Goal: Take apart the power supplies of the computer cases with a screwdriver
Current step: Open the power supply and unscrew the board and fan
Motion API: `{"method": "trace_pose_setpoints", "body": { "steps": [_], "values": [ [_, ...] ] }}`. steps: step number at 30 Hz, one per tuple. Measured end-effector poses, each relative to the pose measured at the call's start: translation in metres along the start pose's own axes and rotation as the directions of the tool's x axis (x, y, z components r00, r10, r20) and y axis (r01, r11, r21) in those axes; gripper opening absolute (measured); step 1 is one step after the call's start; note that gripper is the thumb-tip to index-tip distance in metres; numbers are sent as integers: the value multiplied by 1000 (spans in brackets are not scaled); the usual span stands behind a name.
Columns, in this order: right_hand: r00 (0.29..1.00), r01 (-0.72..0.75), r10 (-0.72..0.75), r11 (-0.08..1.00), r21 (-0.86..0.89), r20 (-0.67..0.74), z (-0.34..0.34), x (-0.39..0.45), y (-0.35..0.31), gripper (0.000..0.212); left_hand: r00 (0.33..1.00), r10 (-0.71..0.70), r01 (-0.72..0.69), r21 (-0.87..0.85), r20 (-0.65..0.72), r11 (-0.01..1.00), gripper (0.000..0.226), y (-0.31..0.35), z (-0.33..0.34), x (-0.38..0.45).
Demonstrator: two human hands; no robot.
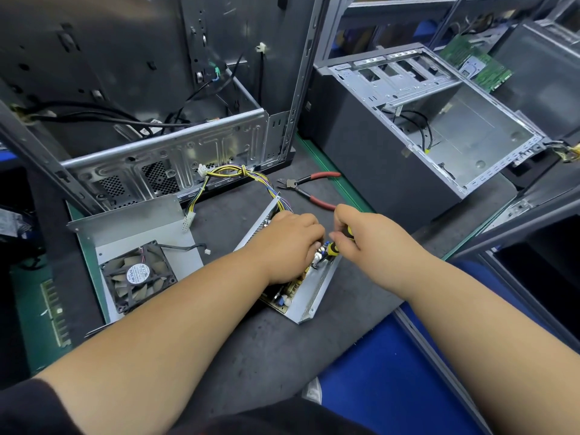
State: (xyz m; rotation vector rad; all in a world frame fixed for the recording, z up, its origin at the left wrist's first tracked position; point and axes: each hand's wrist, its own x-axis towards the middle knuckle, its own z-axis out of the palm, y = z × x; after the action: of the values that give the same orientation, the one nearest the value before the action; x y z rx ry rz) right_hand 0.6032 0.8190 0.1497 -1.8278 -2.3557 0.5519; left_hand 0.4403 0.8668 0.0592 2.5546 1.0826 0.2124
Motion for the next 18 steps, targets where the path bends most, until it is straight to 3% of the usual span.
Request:
{"method": "trace_pose_setpoints", "body": {
  "steps": [6, 13, 16, 18],
  "values": [
    [997, 67, -67, 998, 2, 39, -5, 1, 2, 19, 1000, 1, -1, 2, -16, 1000, 25, 0, -2, 0],
    [942, 242, -248, 969, 56, 227, -18, 6, -5, 12, 997, 37, -42, -73, -69, 996, 16, 0, -4, -3],
    [949, 276, -265, 960, -43, 173, -17, 9, -9, 18, 996, 47, -57, -131, -79, 990, 14, 4, -7, -4],
    [968, 240, -220, 953, -184, 121, -14, 8, -11, 35, 999, 42, -44, -100, -26, 994, 17, 7, -8, -3]
  ]
}}
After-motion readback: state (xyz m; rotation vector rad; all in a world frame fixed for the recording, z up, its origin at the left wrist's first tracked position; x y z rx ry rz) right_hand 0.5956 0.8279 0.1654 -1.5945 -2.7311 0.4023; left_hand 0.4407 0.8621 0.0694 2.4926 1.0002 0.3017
